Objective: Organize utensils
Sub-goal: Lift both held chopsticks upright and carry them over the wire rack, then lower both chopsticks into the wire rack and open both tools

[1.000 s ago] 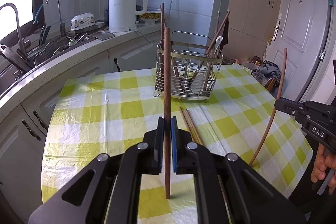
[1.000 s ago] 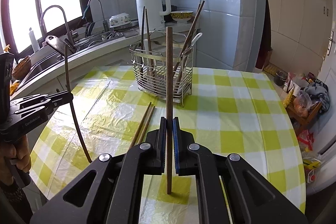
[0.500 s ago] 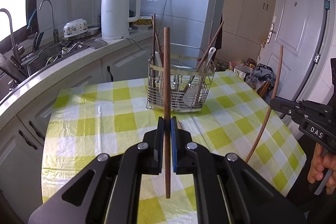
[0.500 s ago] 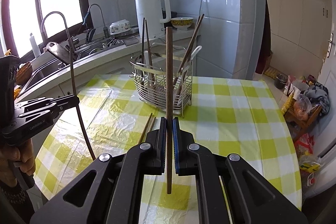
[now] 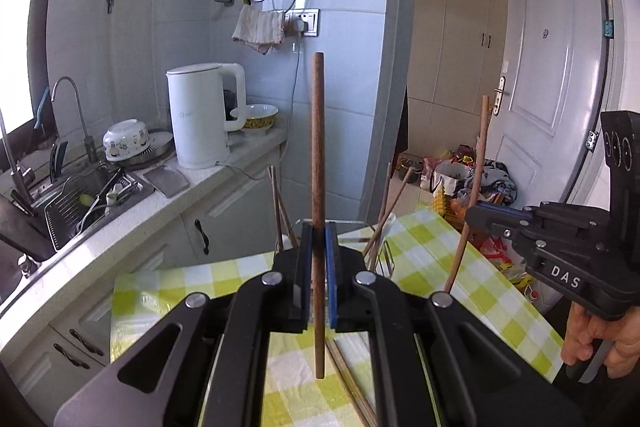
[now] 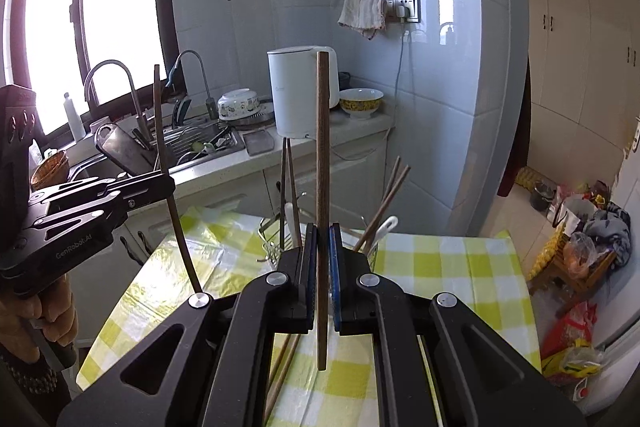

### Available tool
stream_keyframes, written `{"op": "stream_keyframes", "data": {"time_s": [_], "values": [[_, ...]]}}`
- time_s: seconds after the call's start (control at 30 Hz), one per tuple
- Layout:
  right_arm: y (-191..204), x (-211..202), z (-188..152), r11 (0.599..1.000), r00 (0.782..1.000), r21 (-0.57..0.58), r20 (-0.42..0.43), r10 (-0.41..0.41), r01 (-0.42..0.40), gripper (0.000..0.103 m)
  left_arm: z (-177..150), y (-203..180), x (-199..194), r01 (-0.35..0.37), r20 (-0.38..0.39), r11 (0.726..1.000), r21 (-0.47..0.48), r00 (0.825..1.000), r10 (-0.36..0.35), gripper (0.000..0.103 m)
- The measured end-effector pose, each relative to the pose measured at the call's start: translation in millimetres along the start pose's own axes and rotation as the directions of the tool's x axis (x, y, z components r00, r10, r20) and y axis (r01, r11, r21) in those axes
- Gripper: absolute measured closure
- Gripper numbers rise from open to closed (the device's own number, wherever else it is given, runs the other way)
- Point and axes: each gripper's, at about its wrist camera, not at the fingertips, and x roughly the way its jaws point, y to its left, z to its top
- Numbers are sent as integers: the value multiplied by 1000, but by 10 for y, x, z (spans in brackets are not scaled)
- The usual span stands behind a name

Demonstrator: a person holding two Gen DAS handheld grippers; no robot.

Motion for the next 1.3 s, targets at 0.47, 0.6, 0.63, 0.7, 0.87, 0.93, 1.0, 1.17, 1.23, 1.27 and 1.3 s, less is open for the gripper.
{"op": "stream_keyframes", "data": {"time_s": [0.47,0.6,0.63,0.7,0.87,0.93,1.0,1.17,1.23,1.27,1.3], "values": [[-98,652,517,999,999,21,33,-34,33,96,721,114,699,-24,60,1000,14,998,23,97],[-191,842,485,999,999,42,24,-28,27,96,679,203,949,-22,55,1000,-11,998,22,97],[-204,874,474,999,999,44,23,-28,27,96,650,224,1000,-23,51,1000,-16,998,24,97],[-213,937,461,999,999,46,19,-27,27,96,592,240,1088,-25,40,999,-20,999,26,97],[-211,1037,434,998,999,48,30,-37,36,96,493,283,1240,-30,28,999,-25,999,31,97],[-208,1095,415,998,999,50,28,-34,33,96,445,286,1289,-33,24,999,-24,999,34,97],[-200,1149,387,998,999,49,19,-33,32,96,395,289,1344,-34,13,999,-26,999,34,97],[-179,1273,302,998,1000,53,-9,-24,25,96,274,307,1457,-29,-11,999,-32,1000,28,97],[-175,1313,271,998,1000,53,-21,-23,24,96,236,313,1500,-33,-19,999,-37,999,32,97],[-171,1329,253,998,999,54,-26,-21,23,96,217,317,1520,-33,-23,999,-40,999,32,97],[-169,1343,236,998,999,55,-31,-20,22,96,197,319,1536,-32,-25,999,-43,999,31,97]]}}
